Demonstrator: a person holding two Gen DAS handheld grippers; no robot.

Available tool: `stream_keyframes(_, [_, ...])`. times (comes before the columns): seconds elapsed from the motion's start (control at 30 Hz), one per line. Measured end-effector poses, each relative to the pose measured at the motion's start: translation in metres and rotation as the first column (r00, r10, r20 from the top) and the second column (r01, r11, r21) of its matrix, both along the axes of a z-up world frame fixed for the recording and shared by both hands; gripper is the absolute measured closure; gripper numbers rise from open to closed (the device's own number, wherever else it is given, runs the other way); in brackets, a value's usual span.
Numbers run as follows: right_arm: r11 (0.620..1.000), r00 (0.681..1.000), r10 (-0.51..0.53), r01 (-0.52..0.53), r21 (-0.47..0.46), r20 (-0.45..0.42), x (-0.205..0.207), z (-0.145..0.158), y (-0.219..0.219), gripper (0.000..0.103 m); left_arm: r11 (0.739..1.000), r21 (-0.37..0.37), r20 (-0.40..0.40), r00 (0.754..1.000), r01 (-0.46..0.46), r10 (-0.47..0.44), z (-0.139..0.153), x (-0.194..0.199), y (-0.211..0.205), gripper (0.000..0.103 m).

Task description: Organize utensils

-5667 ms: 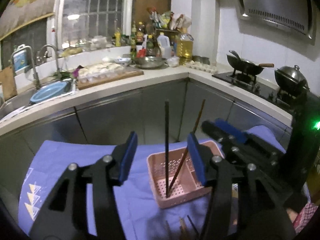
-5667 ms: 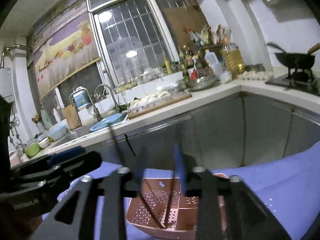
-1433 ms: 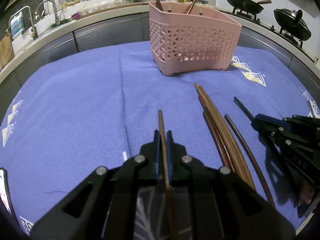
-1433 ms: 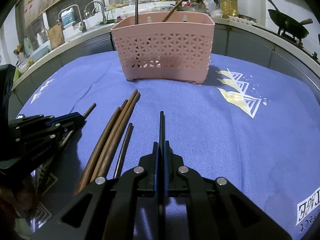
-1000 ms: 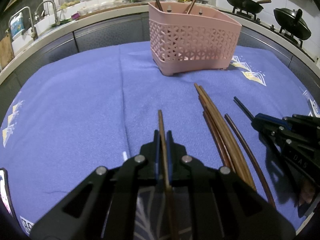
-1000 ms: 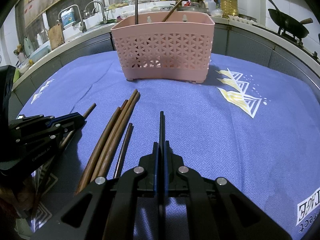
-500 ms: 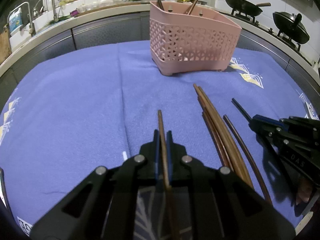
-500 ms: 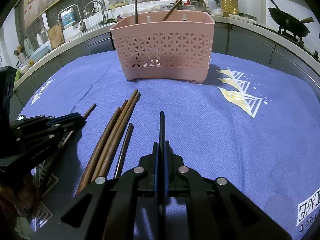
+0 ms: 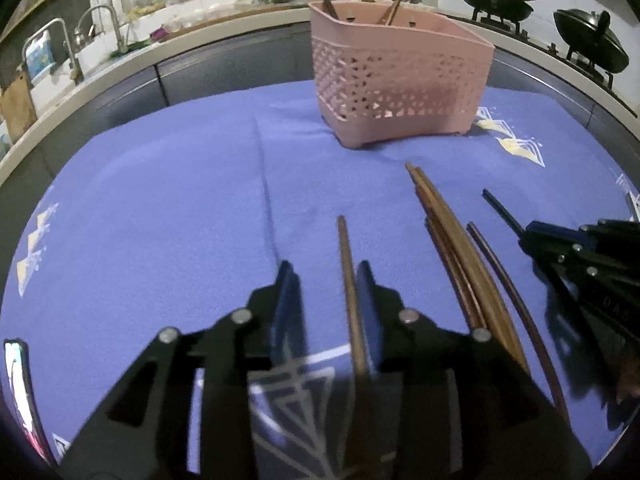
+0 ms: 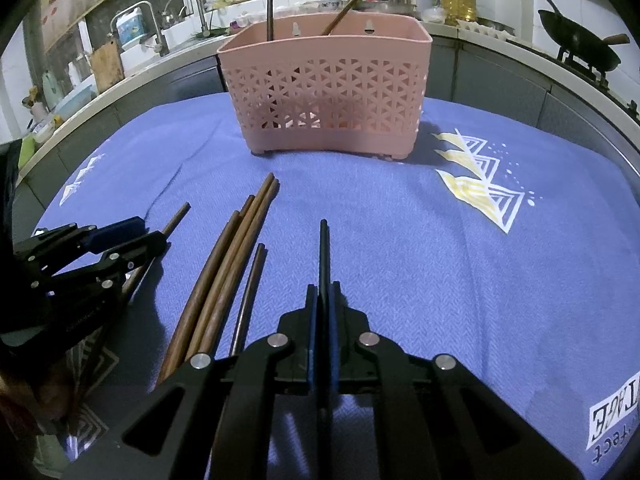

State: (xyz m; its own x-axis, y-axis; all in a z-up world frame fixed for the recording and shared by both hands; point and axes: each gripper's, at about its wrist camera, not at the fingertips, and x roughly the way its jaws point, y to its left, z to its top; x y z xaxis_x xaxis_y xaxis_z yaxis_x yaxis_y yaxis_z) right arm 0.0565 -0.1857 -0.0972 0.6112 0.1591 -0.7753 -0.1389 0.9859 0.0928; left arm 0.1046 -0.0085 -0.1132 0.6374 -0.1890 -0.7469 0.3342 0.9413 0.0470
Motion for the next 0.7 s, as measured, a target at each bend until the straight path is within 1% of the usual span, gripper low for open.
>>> stream_keyframes(0.2, [1.0,1.0,0.0,0.0,-0.006,-0.012,0.002,0.001,0.001,0.096,0.998,0.055,0.019,1.0,-0.004,0.003,0.001,-0.006,-0.004,0.07])
stream_keyframes(0.63, [1.0,1.0,-0.007,0.007,-0.011,-0.018,0.004,0.001,0.001,0.096,0.994,0.108,0.038,0.999,-0.026,0.022,0.002,-0.014,-0.008,0.07])
stream_keyframes(0.67, [1.0,1.0,-0.006,0.006,-0.011,-0.019,0.004,0.001,0.001,0.096,0.994,0.106,0.037,0.999,-0.025,0.021,0.002,-0.014,-0.008,0.071])
stream_keyframes(0.7, [1.0,1.0,-0.006,0.006,-0.01,-0.019,0.004,0.001,0.001,0.096,0.995,0.1,0.033,0.999,-0.019,0.016,0.002,-0.014,-0.008,0.075])
